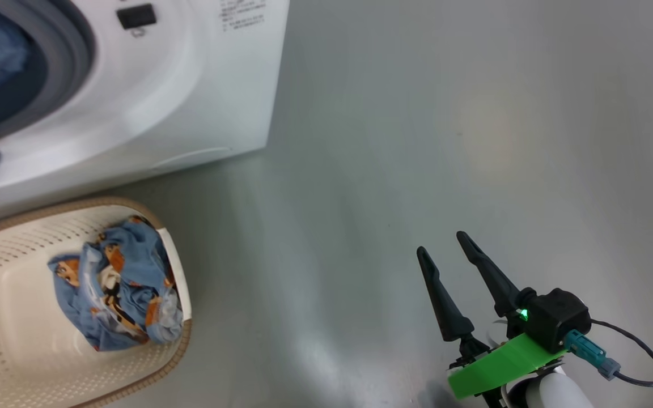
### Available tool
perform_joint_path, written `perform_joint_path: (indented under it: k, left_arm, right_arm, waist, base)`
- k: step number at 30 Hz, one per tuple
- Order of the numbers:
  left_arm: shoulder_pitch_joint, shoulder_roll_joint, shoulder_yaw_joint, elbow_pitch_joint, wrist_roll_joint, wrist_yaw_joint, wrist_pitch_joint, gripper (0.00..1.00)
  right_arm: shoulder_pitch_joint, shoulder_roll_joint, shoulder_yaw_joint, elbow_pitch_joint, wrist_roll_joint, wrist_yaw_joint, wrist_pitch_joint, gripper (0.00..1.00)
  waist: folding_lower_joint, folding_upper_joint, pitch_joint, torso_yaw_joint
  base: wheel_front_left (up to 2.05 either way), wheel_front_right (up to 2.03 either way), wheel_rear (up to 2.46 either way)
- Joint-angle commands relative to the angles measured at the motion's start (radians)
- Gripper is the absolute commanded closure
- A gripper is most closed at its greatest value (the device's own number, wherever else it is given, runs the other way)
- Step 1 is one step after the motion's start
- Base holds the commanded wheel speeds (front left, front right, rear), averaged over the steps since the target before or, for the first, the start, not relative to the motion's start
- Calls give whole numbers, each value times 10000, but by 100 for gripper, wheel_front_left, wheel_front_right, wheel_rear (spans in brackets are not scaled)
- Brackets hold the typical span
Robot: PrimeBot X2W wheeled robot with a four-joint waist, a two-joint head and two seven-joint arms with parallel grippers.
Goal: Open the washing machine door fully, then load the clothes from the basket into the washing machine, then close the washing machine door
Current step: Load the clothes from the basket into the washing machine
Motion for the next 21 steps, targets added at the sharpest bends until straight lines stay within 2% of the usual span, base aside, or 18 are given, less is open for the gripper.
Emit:
perform_joint_path:
  k: [1,8,14,20,21]
  left_arm:
    - [-470,606,128,2,-131,-27,199,100]
    - [-1795,742,-335,1079,-304,-27,1177,100]
    - [-2539,730,-568,1659,-468,-27,1570,100]
    - [-3087,890,-844,1779,-331,-27,1190,100]
    - [-3291,956,-927,1734,-170,-27,674,100]
  right_arm:
    - [90,-37,289,-205,128,62,-49,0]
    - [95,-37,660,-245,227,62,-49,0]
    - [188,-37,1009,-234,355,62,-49,0]
    - [231,-37,1199,-278,421,62,-49,0]
    - [236,-37,1234,-282,442,62,-49,0]
  waist:
    - [0,-1,371,-146]
    - [0,-1,793,-192]
    - [0,-1,997,-248]
    - [0,-1,1159,-331]
    - [0,-1,1226,-357]
  base:
    - [0,0,0]
    - [0,0,0]
    - [0,0,0]
    - [0,0,0]
    - [0,0,0]
